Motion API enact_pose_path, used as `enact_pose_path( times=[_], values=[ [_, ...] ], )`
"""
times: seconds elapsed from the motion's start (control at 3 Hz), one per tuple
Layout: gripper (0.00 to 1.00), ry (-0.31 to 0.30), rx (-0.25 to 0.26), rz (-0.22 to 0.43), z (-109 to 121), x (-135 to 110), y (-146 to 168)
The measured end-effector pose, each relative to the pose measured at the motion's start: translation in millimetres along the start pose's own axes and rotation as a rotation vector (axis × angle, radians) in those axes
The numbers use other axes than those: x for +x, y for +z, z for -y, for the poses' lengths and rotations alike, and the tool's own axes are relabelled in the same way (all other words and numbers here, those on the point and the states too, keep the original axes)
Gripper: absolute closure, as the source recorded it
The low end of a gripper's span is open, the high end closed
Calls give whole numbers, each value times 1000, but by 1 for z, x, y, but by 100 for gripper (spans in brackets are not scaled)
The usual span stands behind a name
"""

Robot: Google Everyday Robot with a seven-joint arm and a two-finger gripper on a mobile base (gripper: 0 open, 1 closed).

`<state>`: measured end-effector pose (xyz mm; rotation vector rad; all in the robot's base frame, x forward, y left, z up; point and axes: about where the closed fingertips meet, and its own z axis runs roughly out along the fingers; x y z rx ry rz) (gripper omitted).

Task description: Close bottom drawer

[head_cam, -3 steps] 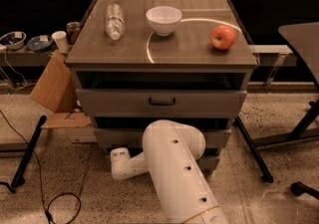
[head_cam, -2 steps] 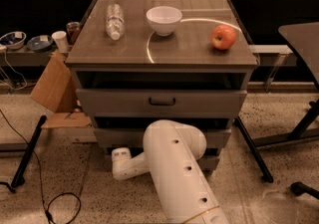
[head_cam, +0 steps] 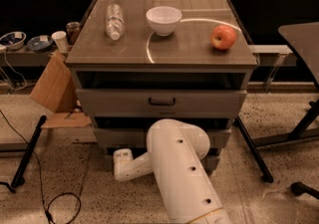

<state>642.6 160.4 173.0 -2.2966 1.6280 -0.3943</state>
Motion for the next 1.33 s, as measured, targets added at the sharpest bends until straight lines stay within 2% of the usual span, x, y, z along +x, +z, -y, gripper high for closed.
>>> enact_pose_path(
  times=[0.67,1.33],
  values=[
    [100,4,-41,39,-13,2,-21],
    [100,23,-100,115,-25,11,-29]
  ],
)
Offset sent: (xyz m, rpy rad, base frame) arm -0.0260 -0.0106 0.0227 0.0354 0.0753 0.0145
